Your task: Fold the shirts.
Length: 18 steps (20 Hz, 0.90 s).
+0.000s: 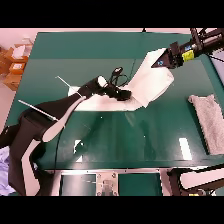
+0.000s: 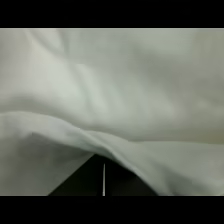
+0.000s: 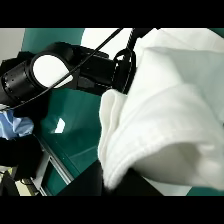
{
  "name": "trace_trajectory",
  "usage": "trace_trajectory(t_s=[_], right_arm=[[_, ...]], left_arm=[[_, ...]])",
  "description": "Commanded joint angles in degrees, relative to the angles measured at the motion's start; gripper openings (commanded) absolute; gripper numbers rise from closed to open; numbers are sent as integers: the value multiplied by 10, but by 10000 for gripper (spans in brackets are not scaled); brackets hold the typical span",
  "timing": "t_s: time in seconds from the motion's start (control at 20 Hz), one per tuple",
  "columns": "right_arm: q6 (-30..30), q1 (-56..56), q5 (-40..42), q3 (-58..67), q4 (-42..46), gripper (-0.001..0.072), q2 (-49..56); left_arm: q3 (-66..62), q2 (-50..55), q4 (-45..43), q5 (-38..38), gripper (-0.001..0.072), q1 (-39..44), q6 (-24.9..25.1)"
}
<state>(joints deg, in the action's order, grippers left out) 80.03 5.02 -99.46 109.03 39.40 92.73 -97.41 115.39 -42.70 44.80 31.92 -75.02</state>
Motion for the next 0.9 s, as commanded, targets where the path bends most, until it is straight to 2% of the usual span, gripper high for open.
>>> trace_trajectory(t_s=[0.0, 0.2, 0.3, 0.4, 0.55, 0.65, 0.7, 0.75, 0.8, 0.85], right_arm=[[19, -14, 26, 1, -3, 21, -3], [51, -64, 97, 0, -2, 21, -2], [55, -120, 155, -1, -2, 22, 4], [55, -190, 224, -1, 2, 21, 24], [55, -304, 351, -1, 2, 22, 89], [55, -378, 467, -1, 2, 23, 156], [55, -414, 548, 0, 2, 57, 195], [55, -445, 628, 0, -1, 202, 229], [55, -469, 690, 0, -16, 481, 257], [54, -478, 704, 0, -22, 517, 271]], left_arm=[[-41, -18, -53, 150, 24, -54, 3], [-162, -49, -273, 423, 24, -165, -56], [-208, -62, -388, 516, 24, -217, -61], [-209, -84, -458, 534, 24, -263, -62], [-207, -98, -462, 543, 24, -321, -61], [-207, -98, -462, 549, 25, -349, -60], [-207, -98, -461, 549, 25, -358, -59], [-207, -98, -459, 549, 25, -365, -59], [-207, -98, -456, 549, 24, -369, -59], [-207, -98, -456, 550, 24, -370, -53]])
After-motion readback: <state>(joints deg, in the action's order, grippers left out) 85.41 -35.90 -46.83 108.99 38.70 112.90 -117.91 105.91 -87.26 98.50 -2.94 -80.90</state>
